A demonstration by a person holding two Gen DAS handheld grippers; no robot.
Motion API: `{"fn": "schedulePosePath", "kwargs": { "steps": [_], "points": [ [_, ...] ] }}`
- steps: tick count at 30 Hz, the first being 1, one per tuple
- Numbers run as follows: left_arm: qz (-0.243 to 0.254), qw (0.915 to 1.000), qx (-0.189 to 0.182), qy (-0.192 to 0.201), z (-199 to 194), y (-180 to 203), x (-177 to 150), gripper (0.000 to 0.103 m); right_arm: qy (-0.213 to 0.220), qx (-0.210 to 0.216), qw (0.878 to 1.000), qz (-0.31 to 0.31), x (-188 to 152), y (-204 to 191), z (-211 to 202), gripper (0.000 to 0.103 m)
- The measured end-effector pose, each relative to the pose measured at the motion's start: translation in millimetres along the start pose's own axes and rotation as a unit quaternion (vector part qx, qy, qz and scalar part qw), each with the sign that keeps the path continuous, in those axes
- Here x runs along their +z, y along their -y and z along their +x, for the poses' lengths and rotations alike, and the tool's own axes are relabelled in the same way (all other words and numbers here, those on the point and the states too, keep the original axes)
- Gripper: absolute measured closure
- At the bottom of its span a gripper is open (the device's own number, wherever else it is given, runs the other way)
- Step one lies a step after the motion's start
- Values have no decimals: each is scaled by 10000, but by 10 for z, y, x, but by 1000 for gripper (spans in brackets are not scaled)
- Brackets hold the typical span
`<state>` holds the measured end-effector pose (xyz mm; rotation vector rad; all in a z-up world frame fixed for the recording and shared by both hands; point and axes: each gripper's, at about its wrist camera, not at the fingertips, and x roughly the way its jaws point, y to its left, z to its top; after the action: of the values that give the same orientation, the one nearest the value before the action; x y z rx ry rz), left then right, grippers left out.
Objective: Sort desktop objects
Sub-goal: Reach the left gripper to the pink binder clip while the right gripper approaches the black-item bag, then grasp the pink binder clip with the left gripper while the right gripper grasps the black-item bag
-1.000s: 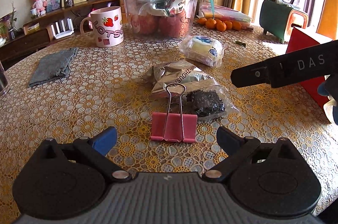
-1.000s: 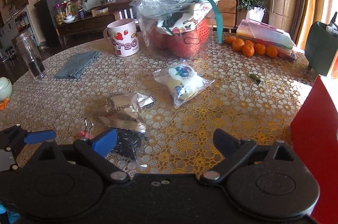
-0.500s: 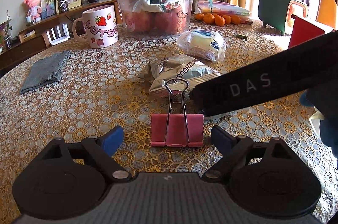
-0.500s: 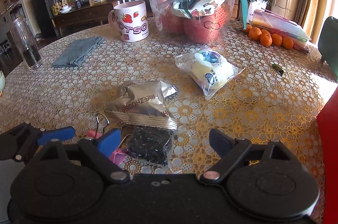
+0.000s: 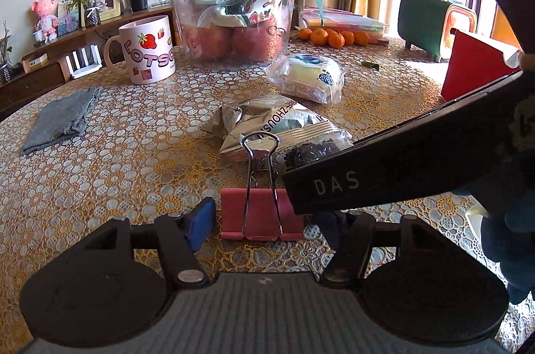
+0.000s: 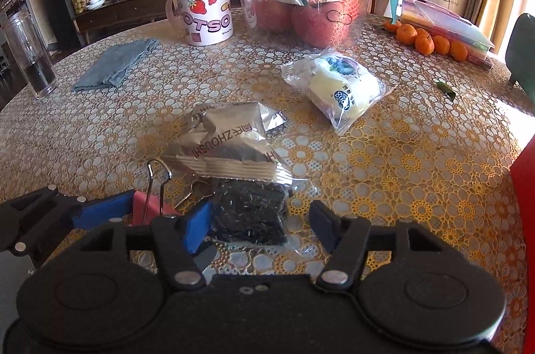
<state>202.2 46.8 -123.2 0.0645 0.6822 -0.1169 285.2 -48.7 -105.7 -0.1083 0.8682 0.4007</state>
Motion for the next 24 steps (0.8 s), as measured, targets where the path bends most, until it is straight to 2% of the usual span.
{"fn": "schedulePosePath", "kwargs": {
  "steps": [5, 8, 16, 24],
  "points": [
    [5, 10000, -19, 15, -12, 26, -7, 48, 40, 44, 10000, -25, -12, -19, -16, 53],
    [-1, 10000, -40, 12, -21, 41, -2, 55, 28, 72, 10000, -30, -16, -16, -27, 56],
    [-27, 10000, 22, -43, -25, 60, 5, 55, 41, 50, 10000, -24, -47, 13, -90, 63],
    [-44, 9999, 88, -92, -35, 79, 19, 55, 67, 79, 9999, 54, -158, 105, -222, 66]
  ]
}}
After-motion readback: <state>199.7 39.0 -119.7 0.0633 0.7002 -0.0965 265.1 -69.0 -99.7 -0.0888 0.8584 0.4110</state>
